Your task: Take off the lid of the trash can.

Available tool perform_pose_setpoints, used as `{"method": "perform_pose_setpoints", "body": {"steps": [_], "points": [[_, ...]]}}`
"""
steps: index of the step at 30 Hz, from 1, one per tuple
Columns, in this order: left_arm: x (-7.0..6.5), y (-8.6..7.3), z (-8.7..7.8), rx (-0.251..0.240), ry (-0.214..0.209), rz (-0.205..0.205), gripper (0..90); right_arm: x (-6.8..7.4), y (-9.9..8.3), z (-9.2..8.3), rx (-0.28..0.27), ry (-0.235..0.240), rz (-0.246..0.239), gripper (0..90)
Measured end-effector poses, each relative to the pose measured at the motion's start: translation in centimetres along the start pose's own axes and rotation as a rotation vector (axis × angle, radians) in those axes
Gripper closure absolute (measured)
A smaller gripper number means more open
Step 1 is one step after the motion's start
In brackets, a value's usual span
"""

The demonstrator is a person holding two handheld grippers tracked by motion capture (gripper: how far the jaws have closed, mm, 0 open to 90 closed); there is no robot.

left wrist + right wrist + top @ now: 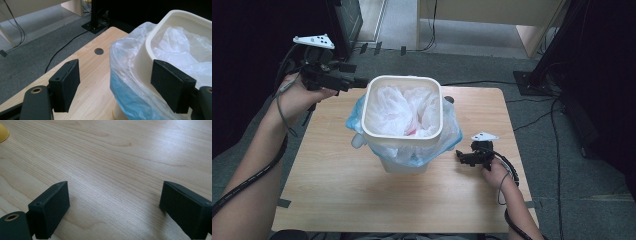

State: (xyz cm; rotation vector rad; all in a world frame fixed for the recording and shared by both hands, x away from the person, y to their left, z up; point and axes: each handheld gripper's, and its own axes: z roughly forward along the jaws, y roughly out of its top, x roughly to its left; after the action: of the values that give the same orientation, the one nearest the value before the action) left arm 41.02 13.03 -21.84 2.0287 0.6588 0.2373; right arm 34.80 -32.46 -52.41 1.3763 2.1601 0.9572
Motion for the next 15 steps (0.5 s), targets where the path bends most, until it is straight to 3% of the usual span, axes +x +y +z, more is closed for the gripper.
{"method": "perform_pose_setpoints", "body": {"steps": [10,15], "points": [[-0.4,1.0,0.1,-0.016,0.005,0.001,24.2,0.0,0.0,0.0,0.0,0.0,0.0,9.1],[-1.0,1.7,0.2,-0.012,0.009,0.023,25.5,0.0,0.0,0.0,-0.001,0.0,-0.001,9.1]]}}
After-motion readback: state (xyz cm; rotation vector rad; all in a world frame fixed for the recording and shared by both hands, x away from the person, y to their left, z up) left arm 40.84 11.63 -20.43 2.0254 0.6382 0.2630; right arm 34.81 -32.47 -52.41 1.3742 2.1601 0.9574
